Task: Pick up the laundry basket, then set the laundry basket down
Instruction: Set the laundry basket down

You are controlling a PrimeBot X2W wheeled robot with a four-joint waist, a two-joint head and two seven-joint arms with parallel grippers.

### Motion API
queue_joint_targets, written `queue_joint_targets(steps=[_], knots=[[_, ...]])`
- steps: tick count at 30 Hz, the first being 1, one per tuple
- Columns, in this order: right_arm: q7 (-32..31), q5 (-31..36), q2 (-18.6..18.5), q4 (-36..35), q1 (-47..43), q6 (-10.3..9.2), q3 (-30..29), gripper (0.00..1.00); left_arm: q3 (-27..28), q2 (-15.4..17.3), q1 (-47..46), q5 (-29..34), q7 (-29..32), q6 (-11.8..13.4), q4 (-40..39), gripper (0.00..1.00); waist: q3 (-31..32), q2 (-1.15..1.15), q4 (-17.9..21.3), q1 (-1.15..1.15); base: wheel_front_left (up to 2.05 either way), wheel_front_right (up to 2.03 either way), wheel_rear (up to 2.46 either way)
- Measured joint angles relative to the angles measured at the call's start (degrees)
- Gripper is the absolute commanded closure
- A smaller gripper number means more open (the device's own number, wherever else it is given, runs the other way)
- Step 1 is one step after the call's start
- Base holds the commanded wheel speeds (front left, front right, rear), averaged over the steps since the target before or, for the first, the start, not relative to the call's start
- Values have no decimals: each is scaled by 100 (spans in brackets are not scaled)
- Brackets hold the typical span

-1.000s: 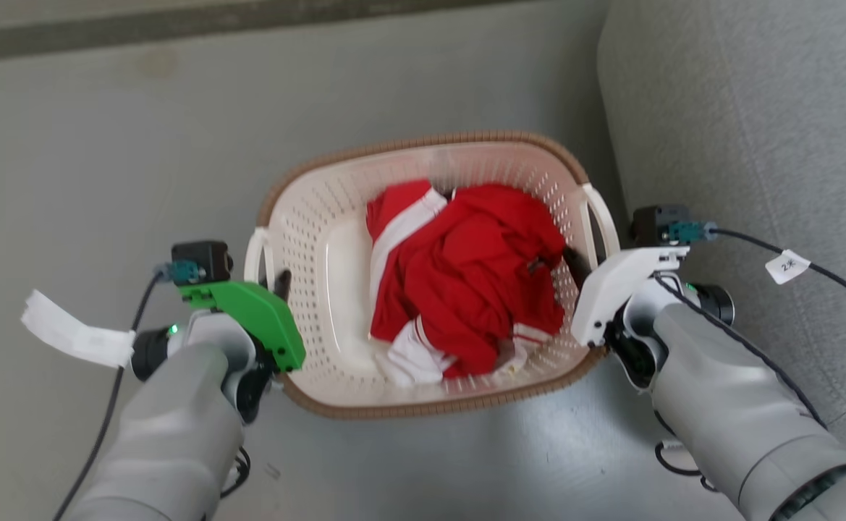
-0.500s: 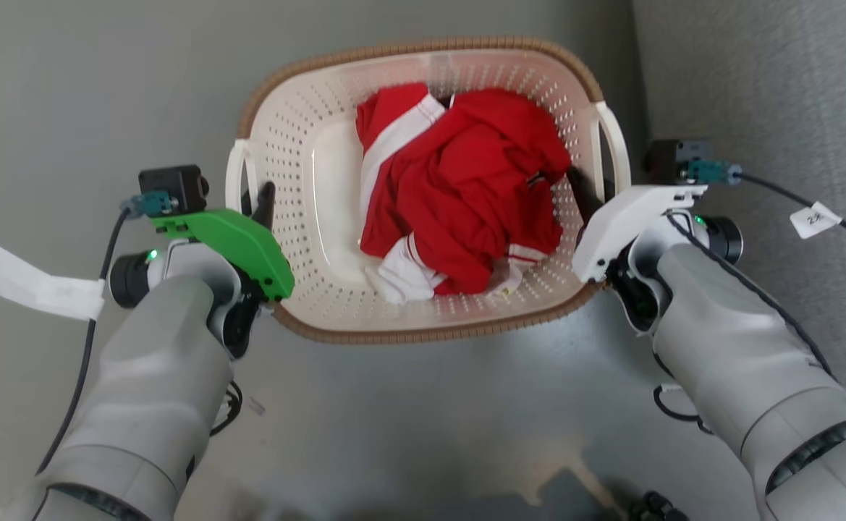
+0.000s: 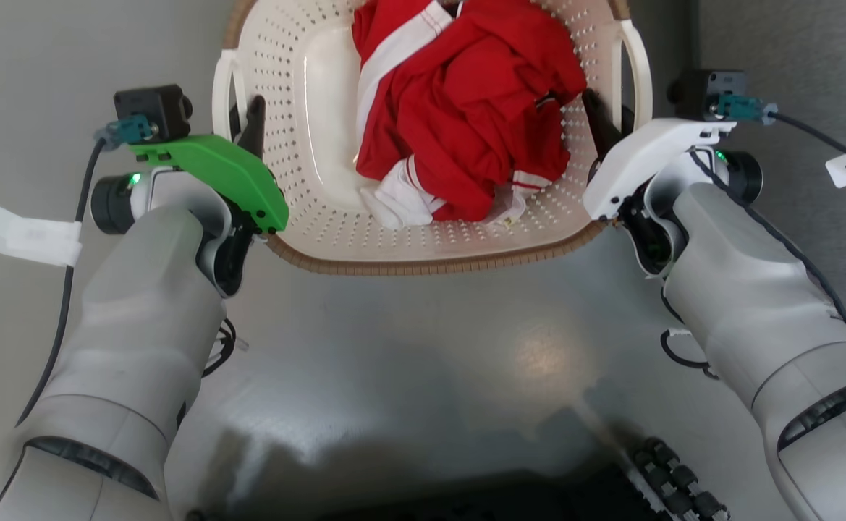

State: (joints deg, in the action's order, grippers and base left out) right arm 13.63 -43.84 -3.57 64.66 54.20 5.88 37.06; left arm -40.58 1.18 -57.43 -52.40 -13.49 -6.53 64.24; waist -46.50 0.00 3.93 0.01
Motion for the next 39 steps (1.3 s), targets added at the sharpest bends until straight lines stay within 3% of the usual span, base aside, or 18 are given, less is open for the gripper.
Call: queue_joint_targets(steps=[14, 30, 39], knots=[[47, 210, -43, -65, 216, -46, -76, 100, 65, -2, -202, 77, -78, -4, -15, 100, -772, 0, -93, 0, 0, 0, 0], [54, 520, -175, -666, 285, -232, -480, 100, 472, 74, -358, 443, -119, -8, -526, 100, -1028, 0, -140, 0, 0, 0, 0], [54, 645, -152, -722, 192, -240, -615, 100, 563, 70, -301, 660, -119, -9, -567, 100, -1092, 0, -136, -1, 0, 0, 0]])
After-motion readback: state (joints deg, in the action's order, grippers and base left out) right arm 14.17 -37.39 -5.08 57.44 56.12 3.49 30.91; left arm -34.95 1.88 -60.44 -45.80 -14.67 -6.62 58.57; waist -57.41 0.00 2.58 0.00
